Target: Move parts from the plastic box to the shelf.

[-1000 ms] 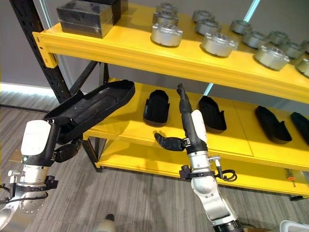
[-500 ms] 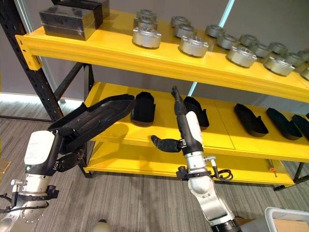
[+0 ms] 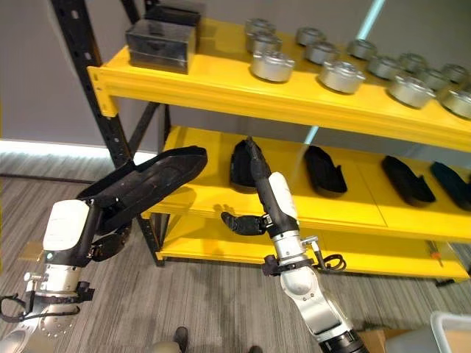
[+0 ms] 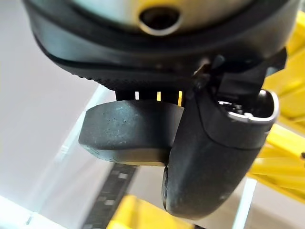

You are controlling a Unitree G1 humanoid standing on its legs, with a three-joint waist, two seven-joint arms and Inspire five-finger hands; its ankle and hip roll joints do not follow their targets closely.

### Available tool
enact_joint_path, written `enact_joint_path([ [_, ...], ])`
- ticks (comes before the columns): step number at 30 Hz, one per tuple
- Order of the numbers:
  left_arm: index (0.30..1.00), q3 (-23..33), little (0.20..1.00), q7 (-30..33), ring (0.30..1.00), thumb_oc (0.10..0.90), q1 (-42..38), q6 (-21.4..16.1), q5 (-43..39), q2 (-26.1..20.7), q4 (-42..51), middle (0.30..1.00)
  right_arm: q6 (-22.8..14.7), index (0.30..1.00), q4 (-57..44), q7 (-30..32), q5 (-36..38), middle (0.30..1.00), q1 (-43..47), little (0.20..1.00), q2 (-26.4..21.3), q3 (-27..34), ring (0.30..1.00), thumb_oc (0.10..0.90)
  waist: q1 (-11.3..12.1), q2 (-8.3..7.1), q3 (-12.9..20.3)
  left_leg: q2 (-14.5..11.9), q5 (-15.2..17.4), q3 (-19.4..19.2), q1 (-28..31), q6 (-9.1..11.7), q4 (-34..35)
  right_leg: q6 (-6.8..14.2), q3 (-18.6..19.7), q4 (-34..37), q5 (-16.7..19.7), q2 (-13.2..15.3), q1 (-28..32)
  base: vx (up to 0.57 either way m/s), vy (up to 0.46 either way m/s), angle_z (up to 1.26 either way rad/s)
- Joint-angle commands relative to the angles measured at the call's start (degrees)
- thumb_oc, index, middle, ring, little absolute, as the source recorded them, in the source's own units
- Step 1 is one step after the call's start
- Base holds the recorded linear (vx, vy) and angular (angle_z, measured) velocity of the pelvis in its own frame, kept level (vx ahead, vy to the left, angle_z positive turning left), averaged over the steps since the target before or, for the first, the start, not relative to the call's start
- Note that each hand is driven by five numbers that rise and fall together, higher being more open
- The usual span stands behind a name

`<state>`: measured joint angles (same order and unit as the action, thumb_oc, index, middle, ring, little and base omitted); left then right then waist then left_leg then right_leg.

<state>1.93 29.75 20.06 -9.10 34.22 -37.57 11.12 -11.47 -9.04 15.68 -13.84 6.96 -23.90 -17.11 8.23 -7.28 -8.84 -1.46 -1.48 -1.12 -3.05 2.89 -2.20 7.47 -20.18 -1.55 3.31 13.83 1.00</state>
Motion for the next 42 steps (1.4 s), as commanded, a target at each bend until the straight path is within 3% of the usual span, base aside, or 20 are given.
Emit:
enact_joint_path([
  [1, 0.3, -0.5, 0.3, 4.0, 0.3, 0.4, -6.13, -4.62, -0.39, -0.43, 7.3, 0.3, -4.71, 1.0, -2.81, 3.74, 2.53, 1.0, 5.79, 1.0, -2.07, 4.41, 1.0, 0.9, -2.41, 2.66, 5.61, -9.97, 2.86, 5.36, 7.47, 2.21, 4.39, 2.88, -1.77, -1.14, 2.57, 0.0, -2.79, 0.06, -0.143, 0.02],
  [7, 0.3, -2.12, 0.3, 3.4, 0.3, 0.4, -8.42, -4.94, -0.96, -0.52, 7.42, 0.3, -5.11, 1.0, -2.95, 4.39, 2.66, 1.0, 6.13, 1.0, -2.52, 4.59, 1.0, 0.9, -3.17, 4.17, 5.7, -12.31, 0.42, 5.9, 6.1, 4.05, 5.9, 2.02, -3.41, -0.31, 1.38, -1.6, -1.96, 0.05, -0.089, 0.02],
  [19, 0.3, -1.94, 0.3, 5.07, 0.3, 0.4, -11.02, -4.18, -1.32, 1.09, 8.26, 0.3, -5.32, 1.0, -3.45, 4.35, 2.87, 1.0, 6.62, 1.0, -2.51, 3.54, 1.0, 0.9, -4.46, 5.7, 4.65, -12.6, -0.89, 5.68, 4.41, 4.86, 7.2, 1.67, -3.94, -0.46, 1.21, -1.62, -3.17, 0.01, -0.012, 0.06],
  [33, 0.3, -6.08, 0.3, 4.91, 0.3, 0.4, -18.21, -1.73, -7.08, 6.16, 3.72, 0.3, -4.58, 1.0, -3.68, 4.73, 3.01, 1.0, 5.81, 1.0, -2.12, 3.0, 1.0, 0.9, -6.76, 5.4, 4.72, -13.06, -0.48, 3.38, 4.45, 5.38, 7.2, 1.56, -1.82, 1.04, 1.75, -2.28, -3.84, 0.01, -0.001, -0.04],
  [42, 0.3, -4.31, 0.3, 8.08, 0.3, 0.4, -23.99, 0.91, -9.4, 8.36, 0.15, 0.3, -4.14, 1.0, -3.39, 4.34, 3.76, 1.0, 5.95, 1.0, -1.5, 1.94, 1.0, 0.9, -8.24, 5.09, 5.95, -13.64, 0.51, 1.66, 6.51, 5.59, 7.2, 1.32, -0.29, 2.28, 1.64, -3.22, -2.43, 0.03, 0.002, -0.14],
])
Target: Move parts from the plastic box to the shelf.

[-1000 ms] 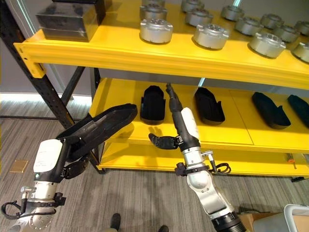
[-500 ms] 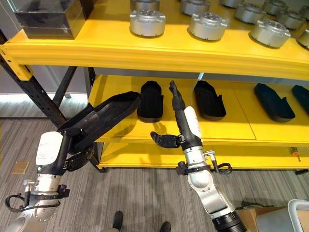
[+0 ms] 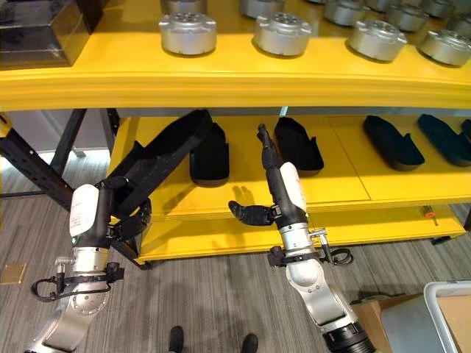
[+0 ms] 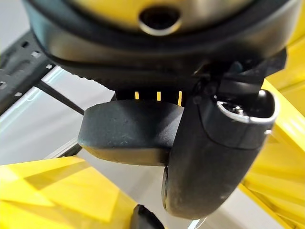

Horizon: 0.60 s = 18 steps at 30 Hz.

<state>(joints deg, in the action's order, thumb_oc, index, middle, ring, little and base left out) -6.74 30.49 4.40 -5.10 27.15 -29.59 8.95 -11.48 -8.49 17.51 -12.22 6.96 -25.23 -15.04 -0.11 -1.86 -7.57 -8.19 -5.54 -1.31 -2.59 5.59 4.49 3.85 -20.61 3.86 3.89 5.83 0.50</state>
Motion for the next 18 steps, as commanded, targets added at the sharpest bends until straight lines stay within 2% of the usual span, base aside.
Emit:
enact_joint_path([
  [1, 0.3, 4.54, 0.3, 7.56, 0.3, 0.4, -8.9, -2.94, -2.54, 0.65, 2.12, 0.3, -4.09, 1.0, -3.93, 2.41, 2.18, 1.0, 6.01, 1.0, -0.15, -0.32, 1.0, 0.9, 0.03, -0.32, 4.84, -6.96, 4.7, 1.62, 6.34, 2.91, 0.51, 4.9, 0.25, -3.01, 1.03, 4.71, -1.7, 0.03, 0.008, -0.1],
  [14, 0.3, 5.23, 0.3, 9.96, 0.3, 0.4, -13.1, 0.82, 0.15, 0.61, -3.3, 0.3, -3.57, 1.0, -3.63, 0.6, 3.23, 1.0, 6.63, 1.0, -0.24, -1.46, 1.0, 0.9, -0.82, -0.63, 6.47, -7.01, 5.82, 0.13, 8.71, 3.07, 0.51, 4.98, 1.59, -1.81, 1.04, 4.21, 0.12, 0.02, 0.007, -0.06],
  [18, 0.3, 6.12, 0.3, 10.82, 0.3, 0.4, -15.81, 3.97, -0.58, 0.49, -11.11, 0.3, -3.4, 1.0, -3.3, -0.54, 3.62, 1.0, 6.53, 1.0, -0.2, -2.09, 1.0, 0.9, -1.53, -0.56, 7.2, -6.89, 6.19, -0.68, 9.48, 3.2, 0.51, 5.08, 2.2, -1.19, 1.26, 4.12, 0.63, 0.03, 0.022, -0.05],
])
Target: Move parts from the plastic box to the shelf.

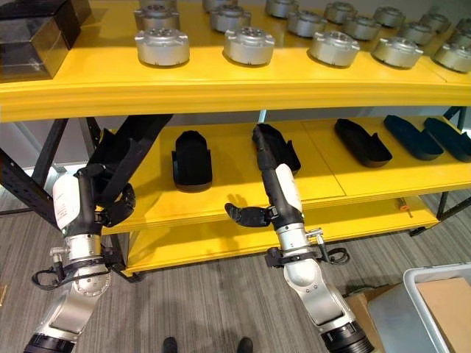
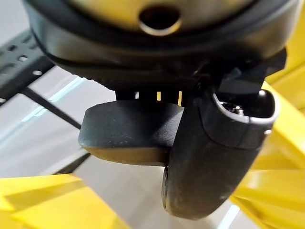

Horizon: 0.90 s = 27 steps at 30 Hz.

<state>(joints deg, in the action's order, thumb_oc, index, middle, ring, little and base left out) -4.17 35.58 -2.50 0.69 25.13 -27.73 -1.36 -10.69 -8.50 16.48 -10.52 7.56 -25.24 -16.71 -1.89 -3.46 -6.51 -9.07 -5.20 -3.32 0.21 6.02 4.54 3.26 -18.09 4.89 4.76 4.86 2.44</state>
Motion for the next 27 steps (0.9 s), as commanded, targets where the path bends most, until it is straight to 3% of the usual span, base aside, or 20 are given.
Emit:
enact_joint_path([
  [1, 0.3, 3.77, 0.3, 5.86, 0.3, 0.4, -9.52, -1.47, 1.17, -1.6, -2.03, 0.3, -4.22, 1.0, -3.28, 0.24, 1.95, 1.0, 5.87, 1.0, -0.28, -0.59, 1.0, 0.9, 0.17, 1.03, 6.24, -6.01, 5.9, 1.2, 6.74, 2.8, 0.46, 5.69, -0.27, -2.12, 0.43, 5.05, -1.28, 0.02, 0.015, -0.07],
  [13, 0.3, 6.96, 0.3, 6.56, 0.3, 0.4, -14.66, 2.8, -5.2, -2.4, -14.85, 0.3, -4.14, 1.0, -4.21, -2.58, 3.15, 1.0, 4.9, 1.0, -1.37, -1.9, 1.0, 0.9, -1.25, 1.16, 7.02, -6.06, 6.14, 0.17, 7.36, 3.08, 0.46, 5.77, 0.44, -1.7, 0.6, 4.76, -1.2, 0.01, 0.006, -0.04],
  [27, 0.3, 9.07, 0.3, 7.5, 0.3, 0.4, -23.88, 2.95, -20.92, -3.84, -23.59, 0.3, -2.88, 1.0, -4.81, -3.78, 3.66, 1.0, 4.32, 1.0, -3.37, -2.34, 1.0, 0.9, -2.42, 1.23, 7.07, -6.07, 5.92, -0.46, 7.68, 3.27, 0.46, 5.97, 1.03, -1.35, 0.72, 4.37, -1.16, 0.0, 0.0, 0.0],
])
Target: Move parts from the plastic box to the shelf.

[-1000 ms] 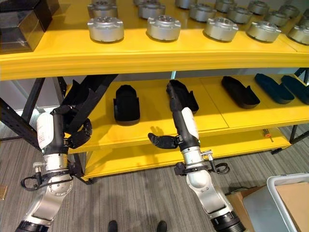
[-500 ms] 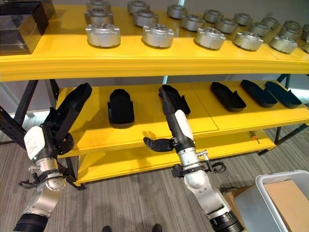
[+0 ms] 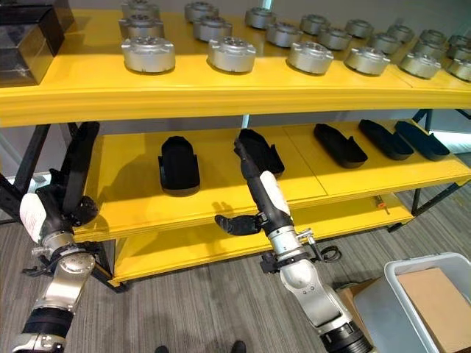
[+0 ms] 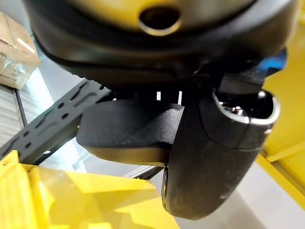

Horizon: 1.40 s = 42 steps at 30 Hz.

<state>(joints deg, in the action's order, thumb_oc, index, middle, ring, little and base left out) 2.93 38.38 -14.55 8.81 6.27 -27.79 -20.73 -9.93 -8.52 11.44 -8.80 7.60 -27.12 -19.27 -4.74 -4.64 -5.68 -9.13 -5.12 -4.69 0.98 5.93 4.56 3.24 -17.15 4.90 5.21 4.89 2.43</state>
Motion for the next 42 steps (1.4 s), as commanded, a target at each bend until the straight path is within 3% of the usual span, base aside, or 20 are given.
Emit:
enact_joint_path([
  [1, 0.3, 1.89, 0.3, 4.59, 0.3, 0.4, -12.57, -5.19, -2.82, -4.01, -4.92, 0.3, -3.61, 1.0, -4.84, 1.25, 1.97, 1.0, 4.23, 1.0, -1.58, 0.12, 1.0, 0.9, 0.35, 2.43, 6.18, -6.01, 5.83, 0.89, 6.91, 3.37, 0.44, 6.02, 0.11, -1.38, 0.29, 4.33, -1.19, 0.0, 0.0, 0.0],
  [25, 0.3, -3.65, 0.3, 0.45, 0.3, 0.4, -25.69, -4.17, -10.18, -6.48, -22.79, 0.3, -3.65, 1.0, -6.13, 0.96, 1.45, 1.0, 3.67, 1.0, -4.11, -0.49, 1.0, 0.9, -1.55, 3.39, 3.55, -5.72, 4.9, 0.23, 6.27, 3.44, 0.44, 6.19, 0.63, -1.97, 0.45, 4.5, -2.63, 0.0, 0.0, -0.02],
  [42, 0.3, -5.41, 0.3, -0.7, 0.3, 0.4, -30.86, -2.22, -6.48, -10.93, -31.3, 0.3, -4.37, 1.0, -7.21, 0.97, 0.98, 1.0, 3.91, 1.0, -6.81, 0.55, 1.0, 0.9, -2.03, 3.3, 0.09, -5.62, 3.94, -0.33, 4.37, 3.3, 0.44, 6.34, 1.56, -3.5, 0.82, 4.78, -6.22, -0.02, 0.004, -0.03],
])
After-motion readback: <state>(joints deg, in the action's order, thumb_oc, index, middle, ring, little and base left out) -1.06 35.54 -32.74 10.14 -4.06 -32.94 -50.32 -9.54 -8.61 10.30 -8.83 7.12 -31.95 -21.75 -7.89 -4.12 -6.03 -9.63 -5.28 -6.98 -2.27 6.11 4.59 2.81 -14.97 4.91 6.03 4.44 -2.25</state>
